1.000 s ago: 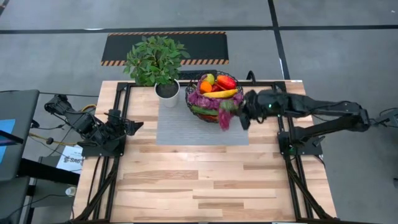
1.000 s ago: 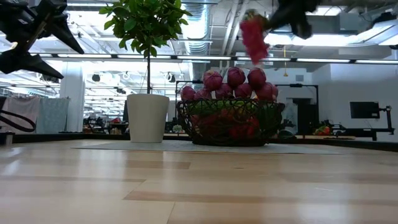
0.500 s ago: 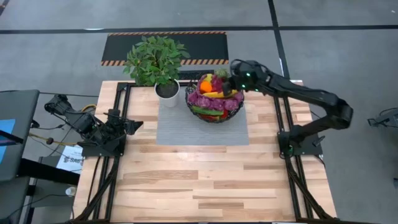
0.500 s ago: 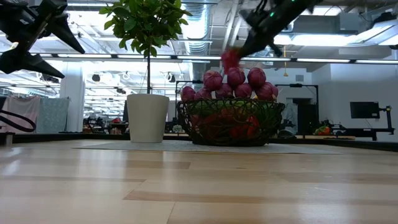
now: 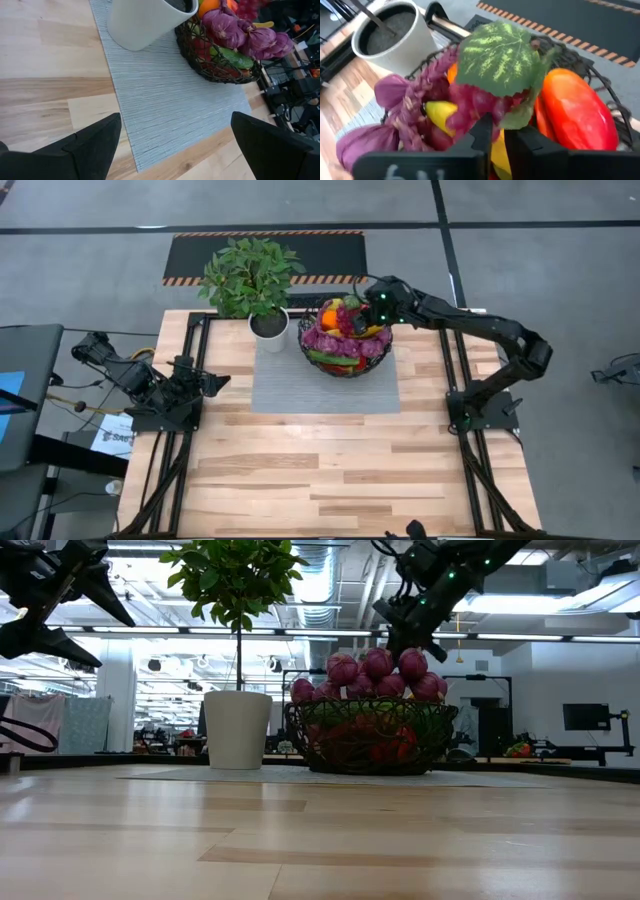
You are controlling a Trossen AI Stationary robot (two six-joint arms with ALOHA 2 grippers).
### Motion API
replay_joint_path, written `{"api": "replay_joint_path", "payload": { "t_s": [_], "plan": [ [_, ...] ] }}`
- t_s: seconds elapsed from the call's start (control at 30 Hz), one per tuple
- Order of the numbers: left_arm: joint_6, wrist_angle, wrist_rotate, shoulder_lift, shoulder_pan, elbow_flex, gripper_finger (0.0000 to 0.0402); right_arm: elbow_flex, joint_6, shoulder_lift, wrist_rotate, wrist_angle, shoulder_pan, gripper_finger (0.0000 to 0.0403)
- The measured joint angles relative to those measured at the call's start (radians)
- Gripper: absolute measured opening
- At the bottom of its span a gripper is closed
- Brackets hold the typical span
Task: Build produce basket
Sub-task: Put the red grapes into the black wire basket, then return to Home Position
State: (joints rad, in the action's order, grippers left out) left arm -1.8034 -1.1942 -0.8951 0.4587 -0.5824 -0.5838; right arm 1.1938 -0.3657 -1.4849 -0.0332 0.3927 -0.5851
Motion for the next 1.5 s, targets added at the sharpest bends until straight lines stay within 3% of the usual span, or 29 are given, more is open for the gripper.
{"api": "replay_joint_path", "payload": {
  "t_s": [0.33,0.5,0.8,1.07,1.17,1.23,1.37,1.5],
  "plan": [
    [0.002,0.000,-0.004,0.000,0.000,0.000,0.0364,0.000,0.000,0.123,0.013,0.133,-0.019,0.0204],
    [0.001,0.001,0.000,0.000,0.000,0.000,0.0364,0.000,-0.008,0.247,0.013,0.180,-0.004,0.0245],
    [0.045,0.017,0.024,0.000,0.000,0.000,0.0364,0.000,-0.034,0.598,0.013,0.207,0.079,0.0249],
    [0.053,0.019,0.024,0.000,0.000,0.000,0.0364,-0.035,-0.014,0.877,0.011,0.297,0.217,0.0249],
    [0.095,0.056,0.018,0.000,-0.001,0.000,0.0364,-0.120,-0.030,0.976,0.005,0.287,0.273,0.0249],
    [0.216,0.128,-0.001,-0.002,-0.001,0.000,0.0364,-0.207,-0.051,1.047,-0.015,0.262,0.305,0.0249],
    [0.490,0.289,-0.008,-0.024,-0.001,0.000,0.0364,-0.408,-0.081,1.186,-0.023,0.098,0.351,0.0249],
    [0.622,0.327,-0.024,-0.109,-0.001,-0.007,0.0364,-0.584,-0.084,1.294,-0.023,-0.076,0.378,0.0249]
  ]
}}
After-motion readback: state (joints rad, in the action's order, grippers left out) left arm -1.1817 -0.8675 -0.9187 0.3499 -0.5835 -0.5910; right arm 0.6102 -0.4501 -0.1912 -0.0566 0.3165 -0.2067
